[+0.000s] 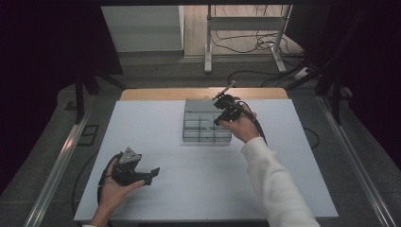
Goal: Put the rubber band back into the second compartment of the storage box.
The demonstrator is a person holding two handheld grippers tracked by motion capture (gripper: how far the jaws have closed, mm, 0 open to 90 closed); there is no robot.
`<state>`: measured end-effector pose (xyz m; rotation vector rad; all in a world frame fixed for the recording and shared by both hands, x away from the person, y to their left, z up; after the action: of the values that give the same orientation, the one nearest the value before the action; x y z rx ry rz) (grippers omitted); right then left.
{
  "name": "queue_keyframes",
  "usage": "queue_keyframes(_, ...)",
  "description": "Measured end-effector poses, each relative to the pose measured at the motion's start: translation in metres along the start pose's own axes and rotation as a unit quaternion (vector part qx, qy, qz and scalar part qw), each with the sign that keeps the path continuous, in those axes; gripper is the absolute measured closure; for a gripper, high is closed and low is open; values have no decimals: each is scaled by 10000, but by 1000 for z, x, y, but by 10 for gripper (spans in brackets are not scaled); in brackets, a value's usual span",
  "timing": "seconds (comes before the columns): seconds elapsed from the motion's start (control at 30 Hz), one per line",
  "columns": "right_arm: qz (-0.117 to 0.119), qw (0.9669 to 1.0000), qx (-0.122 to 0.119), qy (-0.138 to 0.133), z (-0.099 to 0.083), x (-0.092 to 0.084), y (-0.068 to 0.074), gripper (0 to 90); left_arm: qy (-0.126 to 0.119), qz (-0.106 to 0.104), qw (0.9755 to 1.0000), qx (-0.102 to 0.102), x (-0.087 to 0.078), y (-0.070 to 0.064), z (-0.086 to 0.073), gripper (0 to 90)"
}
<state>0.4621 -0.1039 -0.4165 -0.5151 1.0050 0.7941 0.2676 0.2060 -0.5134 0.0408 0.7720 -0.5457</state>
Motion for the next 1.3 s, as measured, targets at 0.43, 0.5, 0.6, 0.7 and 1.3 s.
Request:
queue_keyframes(0.43, -52, 9999, 112, 49, 23, 25, -16, 831, 12, 0, 10000, -3, -1, 0, -2, 102)
queue_keyframes(0.5, -95, 9999, 103, 77, 27, 29, -19, 832, 15, 1, 10000, -13, -2, 0, -2, 102)
queue_keyframes(0.6, -113, 9998, 147, 89, 33, 34, -24, 831, 13, -1, 10000, -20, -2, 0, -3, 102)
queue_keyframes(0.7, -114, 9998, 168, 87, 37, 38, -27, 832, 18, 3, 10000, -29, -2, 1, -4, 102)
queue_keyframes(1.3, -200, 9992, 222, 250, 47, 66, -43, 831, -61, -104, 9999, -75, -4, 0, -2, 101)
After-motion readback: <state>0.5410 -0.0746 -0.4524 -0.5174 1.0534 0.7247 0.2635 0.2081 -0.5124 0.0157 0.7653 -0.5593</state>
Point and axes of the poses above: each handheld gripper's, and its own axes: x roughly forward along the jaws, z roughly out of its top, y roughly to its left, the point moved 1 cm from there along x, roughly forward along the jaws, and after that the axes turned 5 degrees about -x, right-handed, at the moved point
